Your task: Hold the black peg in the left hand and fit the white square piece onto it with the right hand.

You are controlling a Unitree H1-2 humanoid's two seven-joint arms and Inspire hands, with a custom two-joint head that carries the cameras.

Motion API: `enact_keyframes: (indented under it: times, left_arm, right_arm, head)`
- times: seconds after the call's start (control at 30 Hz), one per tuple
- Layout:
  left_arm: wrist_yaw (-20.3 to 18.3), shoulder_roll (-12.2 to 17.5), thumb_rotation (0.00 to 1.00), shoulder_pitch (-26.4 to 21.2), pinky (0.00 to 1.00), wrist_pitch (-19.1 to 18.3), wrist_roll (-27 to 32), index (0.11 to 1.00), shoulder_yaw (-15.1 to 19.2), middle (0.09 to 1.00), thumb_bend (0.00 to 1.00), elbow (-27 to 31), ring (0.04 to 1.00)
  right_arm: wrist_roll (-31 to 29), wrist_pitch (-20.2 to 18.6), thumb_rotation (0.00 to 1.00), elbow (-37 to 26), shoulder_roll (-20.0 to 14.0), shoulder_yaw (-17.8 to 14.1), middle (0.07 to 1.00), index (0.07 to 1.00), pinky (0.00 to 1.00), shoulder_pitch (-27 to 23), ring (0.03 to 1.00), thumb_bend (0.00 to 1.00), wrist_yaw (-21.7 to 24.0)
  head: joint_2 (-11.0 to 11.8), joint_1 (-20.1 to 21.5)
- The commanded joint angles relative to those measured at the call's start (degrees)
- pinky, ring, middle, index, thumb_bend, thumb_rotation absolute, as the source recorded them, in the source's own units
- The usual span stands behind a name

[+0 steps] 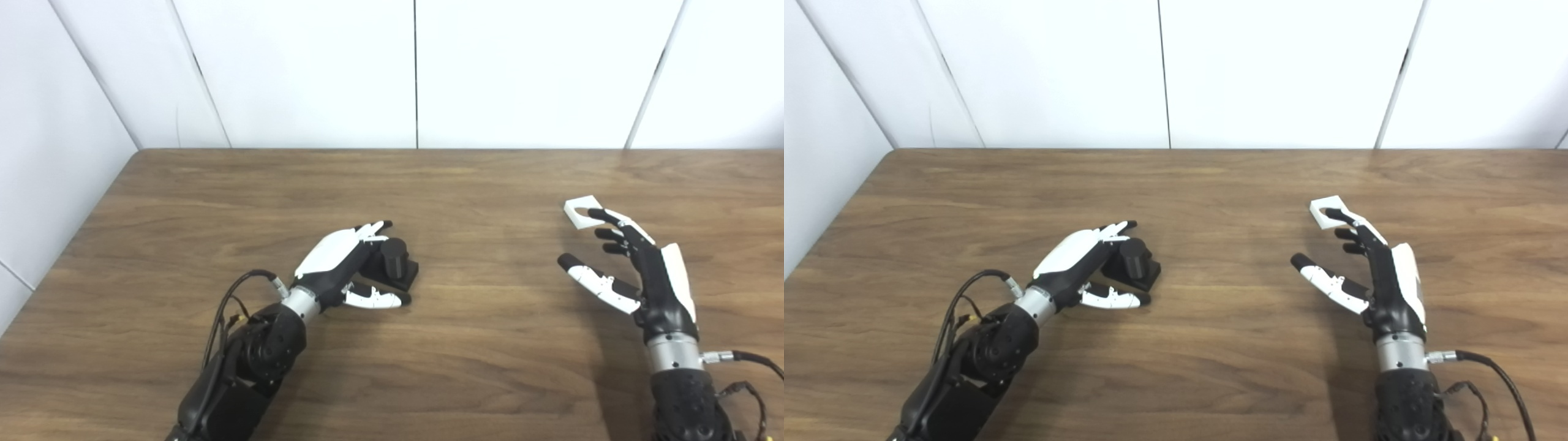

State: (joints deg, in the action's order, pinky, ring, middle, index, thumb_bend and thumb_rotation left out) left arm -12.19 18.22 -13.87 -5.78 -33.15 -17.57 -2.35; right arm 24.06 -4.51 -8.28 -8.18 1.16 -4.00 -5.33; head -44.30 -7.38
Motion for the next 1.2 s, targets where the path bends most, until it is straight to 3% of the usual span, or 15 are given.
enact_keyframes:
  times: [0.0,0.17,0.37,0.6,1.17]
  left_arm:
    - [0.08,2.16,0.39,-0.87,1.0,-0.41,-2.25,0.711,-0.1,1.0,0.58,-1.51,1.0]
    - [2.05,2.34,0.35,-1.53,1.0,-0.14,-4.72,0.693,-0.41,1.0,0.54,-2.41,1.0]
    - [1.75,3.73,0.23,-3.1,1.0,-1.44,-7.31,0.675,0.2,1.0,0.65,-1.05,1.0]
    - [0.44,6.15,0.17,-4.97,1.0,-1.87,-10.32,0.665,0.45,1.0,0.69,0.47,1.0]
    - [-0.55,7.14,0.15,-5.38,1.0,-1.74,-12.57,0.647,-0.27,0.995,0.65,-0.51,1.0]
  right_arm:
    - [-0.23,1.03,0.48,-1.76,-0.07,-0.1,0.863,0.794,0.73,-1.87,0.797,0.73,-0.3]
    - [-0.55,0.67,0.49,-2.07,-0.05,-0.26,0.866,0.797,0.73,-1.67,0.806,0.74,-0.11]
    - [-0.33,0.62,0.49,-2.19,-0.2,-0.44,0.862,0.794,0.74,-1.76,0.802,0.73,-0.33]
    - [-0.11,1.17,0.48,-1.95,0.1,-0.33,0.85,0.789,0.73,-1.75,0.795,0.73,-0.76]
    - [0.08,0.36,0.48,-2.57,0.04,-0.61,0.855,0.791,0.72,-1.4,0.791,0.73,-0.53]
  head:
    - [-0.04,-0.02]
    - [0.02,-0.27]
    - [0.06,-0.26]
    - [-0.1,-0.64]
    - [-0.36,-0.5]
